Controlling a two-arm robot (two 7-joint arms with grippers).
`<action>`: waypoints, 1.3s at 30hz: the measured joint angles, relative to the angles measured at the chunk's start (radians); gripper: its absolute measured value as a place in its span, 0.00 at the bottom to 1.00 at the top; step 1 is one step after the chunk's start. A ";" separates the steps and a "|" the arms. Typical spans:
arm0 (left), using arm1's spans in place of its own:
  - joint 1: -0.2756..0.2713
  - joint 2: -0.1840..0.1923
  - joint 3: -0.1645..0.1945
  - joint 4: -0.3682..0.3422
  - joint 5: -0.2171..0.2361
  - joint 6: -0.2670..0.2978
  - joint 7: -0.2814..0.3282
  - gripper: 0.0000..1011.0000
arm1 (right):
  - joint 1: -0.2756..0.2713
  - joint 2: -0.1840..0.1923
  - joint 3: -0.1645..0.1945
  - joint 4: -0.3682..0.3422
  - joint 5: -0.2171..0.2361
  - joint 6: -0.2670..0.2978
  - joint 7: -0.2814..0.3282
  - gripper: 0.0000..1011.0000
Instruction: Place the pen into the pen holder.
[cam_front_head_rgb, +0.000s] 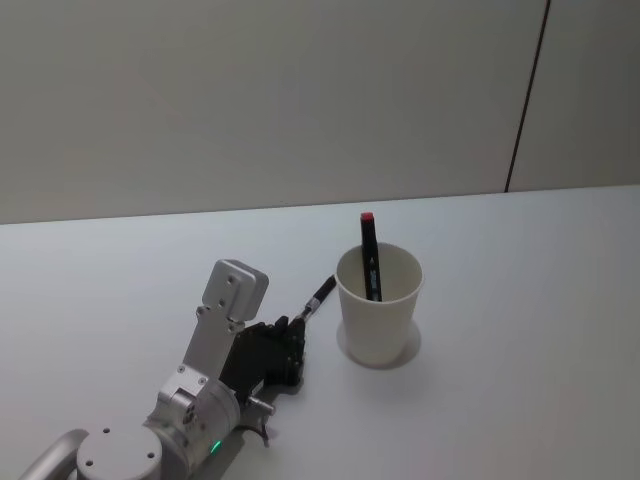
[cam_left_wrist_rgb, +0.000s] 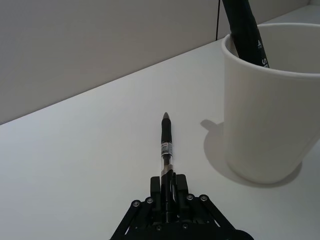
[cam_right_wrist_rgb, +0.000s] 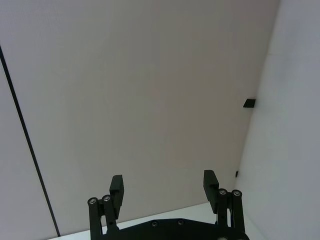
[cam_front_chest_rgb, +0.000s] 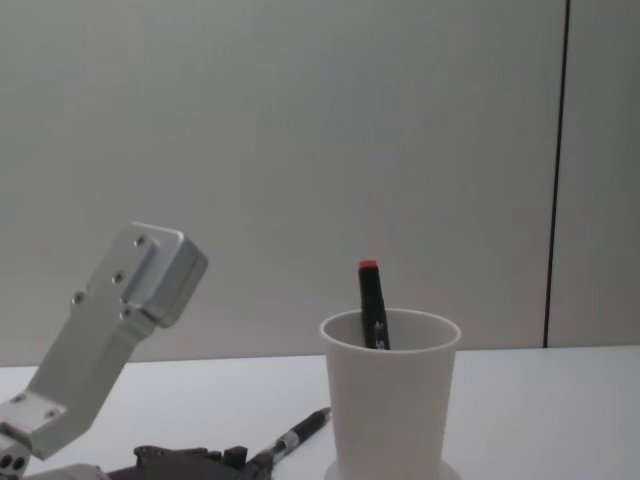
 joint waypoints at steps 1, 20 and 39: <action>0.000 0.000 0.000 0.000 0.000 0.000 0.000 0.18 | 0.000 0.000 0.000 0.000 0.000 0.000 0.000 0.99; 0.000 0.000 0.000 0.000 0.000 -0.001 0.000 0.18 | 0.000 0.000 0.000 0.000 0.000 0.000 0.000 0.99; 0.011 0.021 -0.024 -0.131 0.044 -0.030 0.073 0.18 | 0.000 0.000 0.000 0.000 0.000 0.000 0.000 0.99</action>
